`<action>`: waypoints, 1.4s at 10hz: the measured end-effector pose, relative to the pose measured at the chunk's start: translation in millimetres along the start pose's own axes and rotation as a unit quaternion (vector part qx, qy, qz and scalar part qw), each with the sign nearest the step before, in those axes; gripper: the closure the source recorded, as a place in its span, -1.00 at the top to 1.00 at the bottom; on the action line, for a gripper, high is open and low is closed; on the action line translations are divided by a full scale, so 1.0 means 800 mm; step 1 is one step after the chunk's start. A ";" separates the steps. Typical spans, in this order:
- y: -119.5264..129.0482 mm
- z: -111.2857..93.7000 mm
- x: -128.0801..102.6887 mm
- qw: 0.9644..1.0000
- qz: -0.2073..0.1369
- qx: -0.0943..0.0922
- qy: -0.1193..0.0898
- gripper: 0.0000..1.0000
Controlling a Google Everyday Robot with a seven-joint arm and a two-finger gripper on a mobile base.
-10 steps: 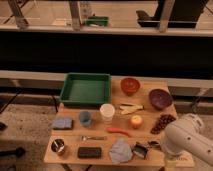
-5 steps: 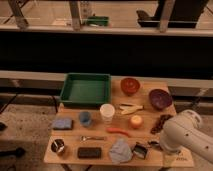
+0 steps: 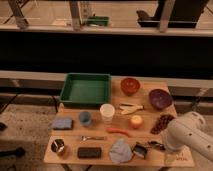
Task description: Place brush in table surface
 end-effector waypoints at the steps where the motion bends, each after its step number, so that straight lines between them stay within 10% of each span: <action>1: -0.003 0.006 0.000 1.000 0.002 0.000 -0.002 0.60; 14: -0.026 0.046 0.001 0.999 0.027 0.003 -0.035 0.60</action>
